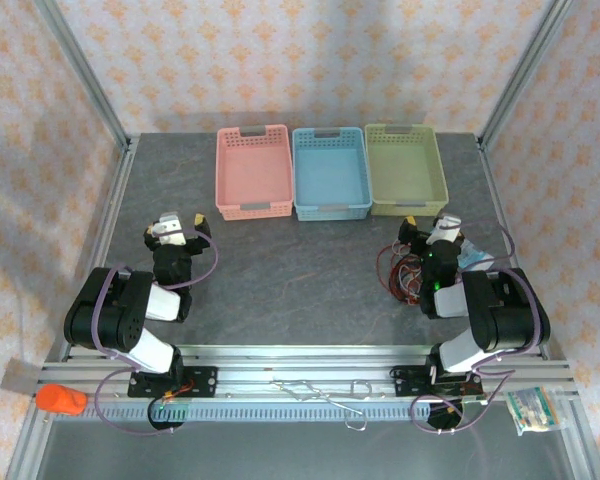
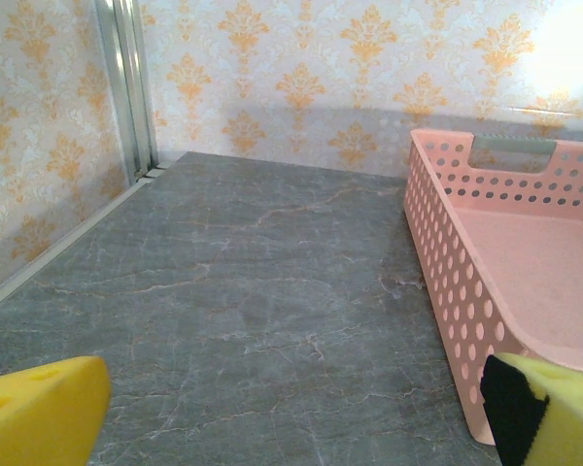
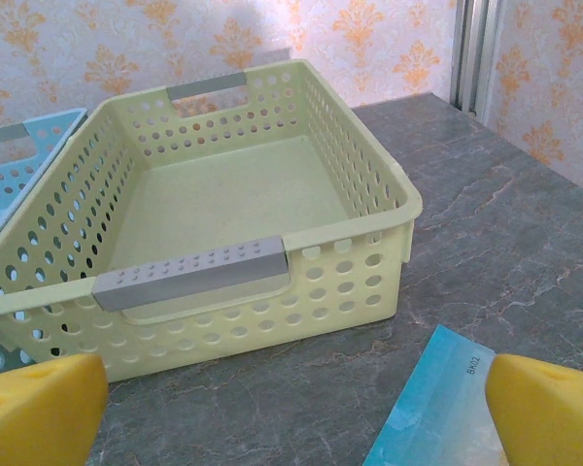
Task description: Untangle the cables
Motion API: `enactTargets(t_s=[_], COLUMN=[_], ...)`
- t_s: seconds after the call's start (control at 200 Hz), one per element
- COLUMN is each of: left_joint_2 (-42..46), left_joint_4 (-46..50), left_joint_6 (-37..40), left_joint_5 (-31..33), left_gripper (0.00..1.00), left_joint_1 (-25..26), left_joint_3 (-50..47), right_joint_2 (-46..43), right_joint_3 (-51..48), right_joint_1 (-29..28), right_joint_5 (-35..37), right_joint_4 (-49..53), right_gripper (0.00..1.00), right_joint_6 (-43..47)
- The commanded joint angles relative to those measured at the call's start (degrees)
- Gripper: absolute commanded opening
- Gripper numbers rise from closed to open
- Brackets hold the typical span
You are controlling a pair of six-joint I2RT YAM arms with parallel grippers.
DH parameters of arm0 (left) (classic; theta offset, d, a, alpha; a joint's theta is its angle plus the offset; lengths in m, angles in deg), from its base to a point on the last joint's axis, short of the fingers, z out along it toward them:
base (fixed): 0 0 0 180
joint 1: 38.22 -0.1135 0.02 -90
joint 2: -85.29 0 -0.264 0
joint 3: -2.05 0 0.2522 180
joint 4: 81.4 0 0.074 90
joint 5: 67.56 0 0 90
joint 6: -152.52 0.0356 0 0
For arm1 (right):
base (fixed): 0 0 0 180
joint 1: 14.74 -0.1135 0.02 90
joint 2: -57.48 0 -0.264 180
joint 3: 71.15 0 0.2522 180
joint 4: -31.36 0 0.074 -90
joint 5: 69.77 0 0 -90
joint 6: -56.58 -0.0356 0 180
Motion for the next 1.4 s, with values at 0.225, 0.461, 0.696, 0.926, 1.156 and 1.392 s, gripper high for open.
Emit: enactTargets(t_s=[0.225, 0.461, 0.696, 0.926, 1.156, 1.392], left_joint_2=[0.11, 1.99, 12.7, 30.26, 36.55, 33.65], left_joint_4=[-3.82, -9.18, 2.33, 28.43, 55.22, 71.58], left_joint_6=[1.44, 3.77, 4.54, -0.9, -20.42, -35.51], left_joint_5=[-0.8, 0.22, 9.3, 19.29, 22.83, 7.35], left_gripper=[1.0, 1.0, 0.99, 0.99, 0.99, 0.99], left_joint_1=[0.57, 2.77, 7.78, 13.64, 13.64, 13.56], left_joint_3=[-1.2, -4.53, -3.97, 0.52, 11.2, 18.93], right_joint_2=[0.14, -0.22, -7.47, -18.19, -28.37, -30.07], right_joint_3=[0.93, 0.11, -0.67, 1.43, 7.65, 15.37], right_joint_1=[0.28, 0.28, -0.4, -0.41, -0.44, -0.33], right_joint_5=[0.96, -0.76, -1.91, -3.17, -0.58, 8.91], right_joint_4=[-1.71, -2.83, 1.99, 17.35, 37.47, 63.31], right_gripper=[1.0, 1.0, 1.0, 1.0, 1.0, 1.0], right_joint_6=[0.26, 0.97, 2.13, -4.55, -11.15, -29.25])
